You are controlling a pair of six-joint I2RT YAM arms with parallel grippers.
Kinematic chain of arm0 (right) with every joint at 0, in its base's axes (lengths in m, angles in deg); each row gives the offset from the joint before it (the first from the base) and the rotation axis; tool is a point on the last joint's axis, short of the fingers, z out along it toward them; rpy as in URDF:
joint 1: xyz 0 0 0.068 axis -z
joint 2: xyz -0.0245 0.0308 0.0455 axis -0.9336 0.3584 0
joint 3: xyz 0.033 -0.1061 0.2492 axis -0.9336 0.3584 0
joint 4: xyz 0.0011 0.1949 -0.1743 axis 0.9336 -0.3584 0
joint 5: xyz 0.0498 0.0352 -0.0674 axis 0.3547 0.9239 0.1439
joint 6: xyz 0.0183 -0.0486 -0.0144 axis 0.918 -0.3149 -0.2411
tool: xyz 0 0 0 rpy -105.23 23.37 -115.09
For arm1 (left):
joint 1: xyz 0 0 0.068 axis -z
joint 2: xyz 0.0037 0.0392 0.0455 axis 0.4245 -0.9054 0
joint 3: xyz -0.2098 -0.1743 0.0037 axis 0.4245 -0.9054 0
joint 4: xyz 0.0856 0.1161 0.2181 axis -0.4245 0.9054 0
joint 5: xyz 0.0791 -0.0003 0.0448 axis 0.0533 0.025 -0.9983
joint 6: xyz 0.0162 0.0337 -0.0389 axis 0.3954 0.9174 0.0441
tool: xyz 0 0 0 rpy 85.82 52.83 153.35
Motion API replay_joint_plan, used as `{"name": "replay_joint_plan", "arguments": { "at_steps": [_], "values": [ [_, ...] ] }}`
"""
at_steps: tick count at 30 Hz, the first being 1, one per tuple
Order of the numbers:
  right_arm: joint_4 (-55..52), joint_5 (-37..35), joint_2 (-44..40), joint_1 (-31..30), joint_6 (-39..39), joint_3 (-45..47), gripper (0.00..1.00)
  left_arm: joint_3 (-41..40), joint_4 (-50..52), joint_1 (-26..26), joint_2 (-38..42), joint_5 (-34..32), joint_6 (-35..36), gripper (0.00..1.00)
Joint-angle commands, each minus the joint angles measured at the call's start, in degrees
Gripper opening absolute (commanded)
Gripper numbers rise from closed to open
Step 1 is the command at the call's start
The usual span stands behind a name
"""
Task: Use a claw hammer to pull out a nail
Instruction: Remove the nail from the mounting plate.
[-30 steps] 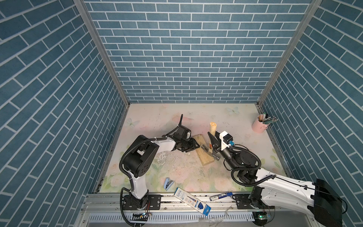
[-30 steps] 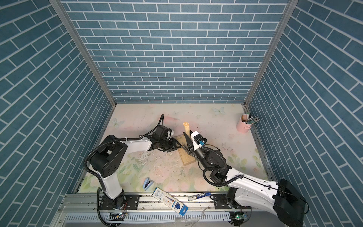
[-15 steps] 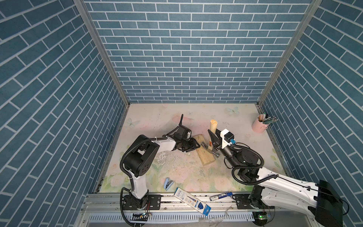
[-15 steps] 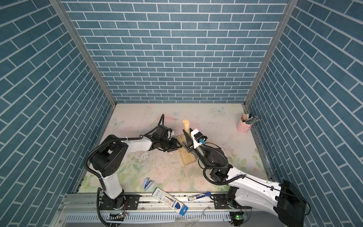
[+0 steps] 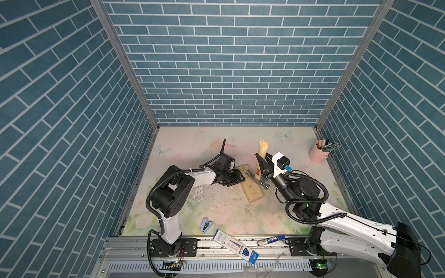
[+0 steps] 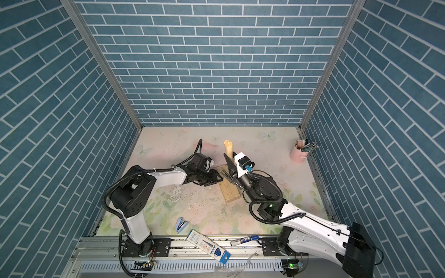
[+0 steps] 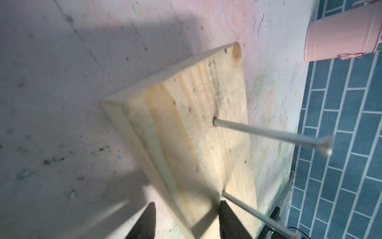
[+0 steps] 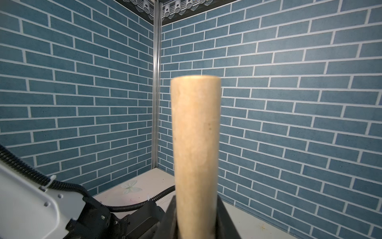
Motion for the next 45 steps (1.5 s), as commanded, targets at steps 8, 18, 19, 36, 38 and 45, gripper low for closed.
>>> {"name": "replay_joint_plan", "arguments": {
  "at_steps": [8,18,19,36,38,45],
  "values": [
    [-9.2,-3.5,-4.6,0.3,0.7,-11.6,0.00,0.0,15.7,0.4,7.8,-9.1,8.7,0.54],
    [-23.3,-5.1,-4.9,2.3,5.5,-18.9,0.00,-0.8,18.5,0.3,15.7,-13.5,12.6,0.59],
    [-24.4,-5.1,-4.7,2.6,6.1,-19.4,0.00,-0.9,18.5,0.3,16.4,-13.8,12.9,0.59],
    [-40.7,-0.8,-1.1,7.4,13.0,-28.8,0.00,-4.6,16.7,0.2,28.4,-19.9,17.4,0.60],
    [-42.4,0.2,-0.1,8.1,13.9,-29.8,0.00,-4.9,16.4,0.2,29.4,-20.4,18.0,0.60],
    [-47.1,5.4,3.6,11.2,17.5,-33.2,0.00,-6.0,14.9,0.2,32.1,-21.5,19.8,0.60]
  ]
}}
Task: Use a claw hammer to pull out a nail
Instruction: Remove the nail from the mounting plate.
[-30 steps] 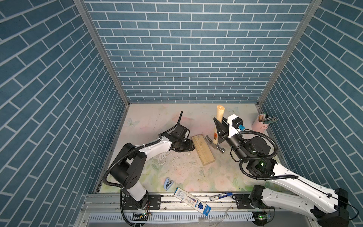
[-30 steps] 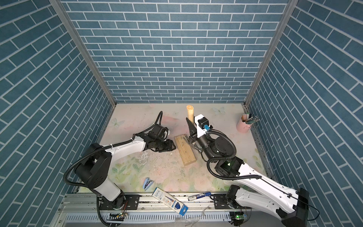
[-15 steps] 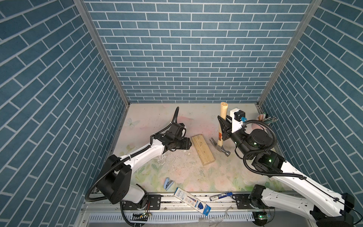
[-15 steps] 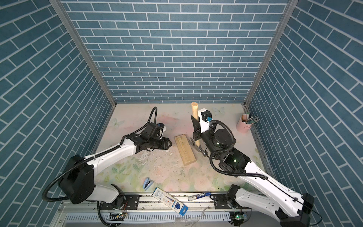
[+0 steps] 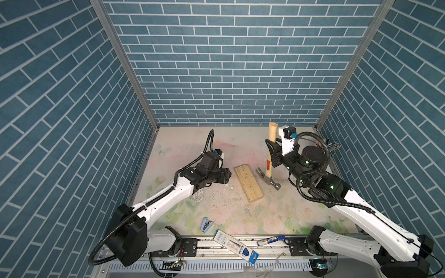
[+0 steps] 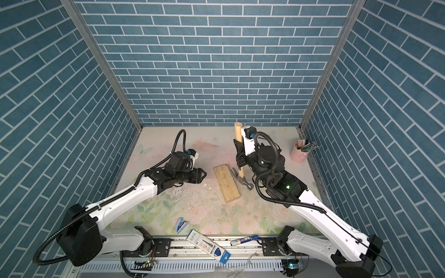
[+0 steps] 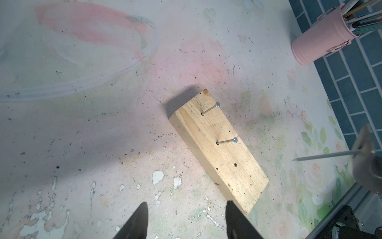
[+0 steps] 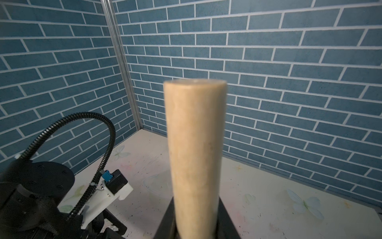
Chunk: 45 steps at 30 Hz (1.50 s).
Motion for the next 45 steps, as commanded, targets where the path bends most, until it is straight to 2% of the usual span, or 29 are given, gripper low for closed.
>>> {"name": "replay_joint_plan", "arguments": {
  "at_steps": [1,11,16,25,35,45],
  "values": [
    [1.7,4.2,0.7,1.7,4.3,-4.7,0.00,-1.2,-1.7,0.0,1.7,-1.7,1.8,0.60],
    [-5.0,17.4,6.4,9.2,10.8,-10.9,0.00,-3.2,-3.7,0.1,6.1,-2.8,4.0,0.60],
    [-6.8,26.4,9.7,14.3,15.1,-13.5,0.00,-4.1,-4.0,0.4,7.7,-3.3,4.9,0.60],
    [-8.1,39.0,14.3,21.3,20.4,-17.4,0.00,-3.0,-5.0,2.4,7.0,-2.1,8.0,0.60],
    [-11.1,47.8,17.7,26.6,23.5,-20.3,0.00,0.6,-3.6,5.9,2.5,-0.7,12.0,0.57],
    [-11.6,52.8,18.8,28.1,23.8,-20.3,0.00,5.0,0.9,9.3,-2.4,-4.1,16.3,0.47]
  ]
}}
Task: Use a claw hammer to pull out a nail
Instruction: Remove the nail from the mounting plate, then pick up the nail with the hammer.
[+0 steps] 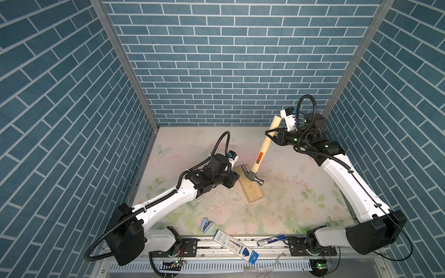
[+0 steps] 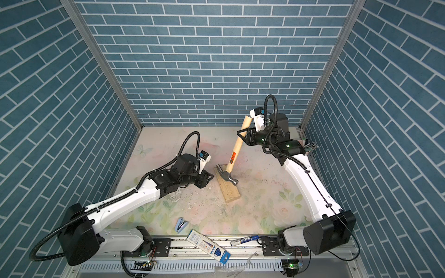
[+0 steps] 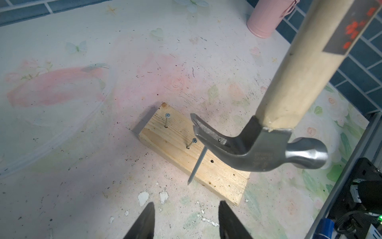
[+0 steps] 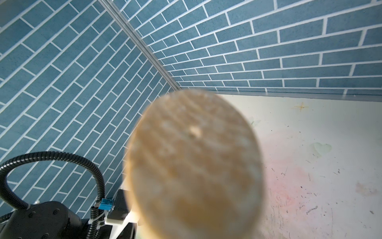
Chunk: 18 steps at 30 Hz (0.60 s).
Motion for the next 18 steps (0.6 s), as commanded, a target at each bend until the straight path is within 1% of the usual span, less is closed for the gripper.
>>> {"name": "replay_joint_plan", "arguments": {
  "at_steps": [1,5,11,18],
  "values": [
    [3.7,5.2,-1.2,0.3,6.7,-2.8,0.00,2.4,2.9,1.3,-1.7,-1.8,2.8,0.46],
    [3.8,5.8,-1.0,0.4,6.7,-2.5,0.00,3.8,3.8,2.7,-3.7,-2.8,3.8,0.43],
    [3.9,5.9,-1.3,0.5,6.7,-2.2,0.00,5.2,5.0,4.0,-5.9,-4.6,4.6,0.35],
    [3.9,6.0,-1.3,0.6,6.6,-1.9,0.00,5.9,5.9,4.5,-7.0,-6.1,4.9,0.30]
  ]
}}
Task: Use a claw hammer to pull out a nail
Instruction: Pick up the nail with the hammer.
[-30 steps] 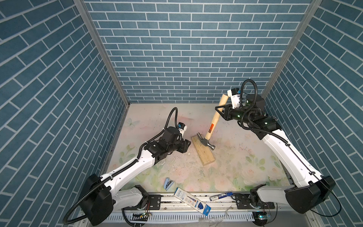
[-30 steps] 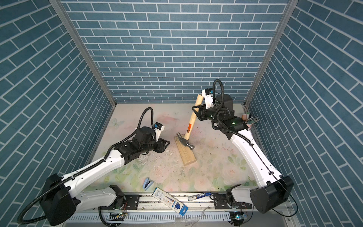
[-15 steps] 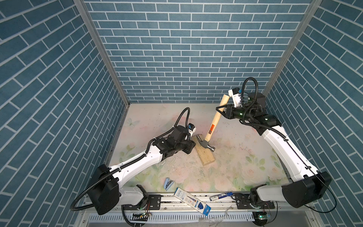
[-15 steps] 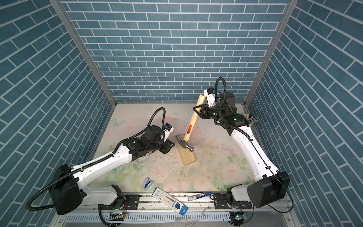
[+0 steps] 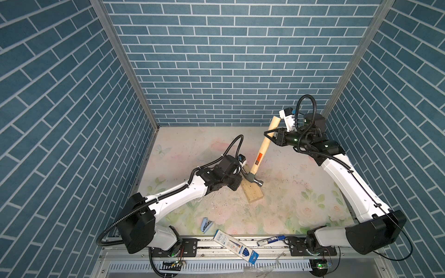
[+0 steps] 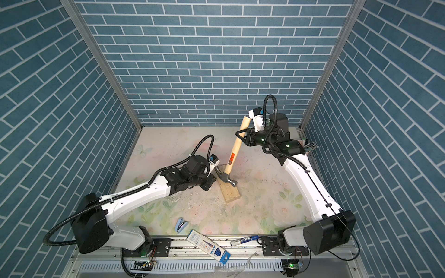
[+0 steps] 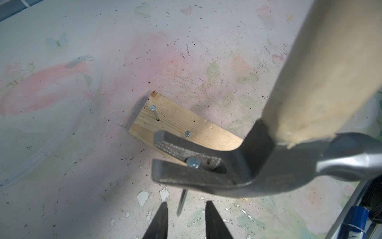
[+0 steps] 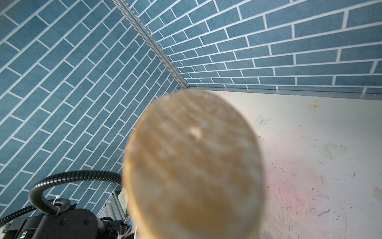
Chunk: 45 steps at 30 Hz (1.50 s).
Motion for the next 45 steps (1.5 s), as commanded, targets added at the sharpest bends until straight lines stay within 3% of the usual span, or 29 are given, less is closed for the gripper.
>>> {"name": "replay_joint_plan", "arguments": {
  "at_steps": [1,12,45],
  "values": [
    [3.8,3.6,-1.3,0.2,6.6,-1.9,0.00,1.5,1.7,0.4,-0.5,-2.0,1.0,0.29],
    [4.0,4.1,-1.3,0.3,6.6,-1.9,0.00,1.8,1.4,0.5,-1.5,-2.4,1.2,0.26],
    [4.4,4.7,-0.4,0.2,6.9,-1.7,0.00,3.2,1.5,0.5,-1.8,-3.5,1.0,0.01]
  ]
}}
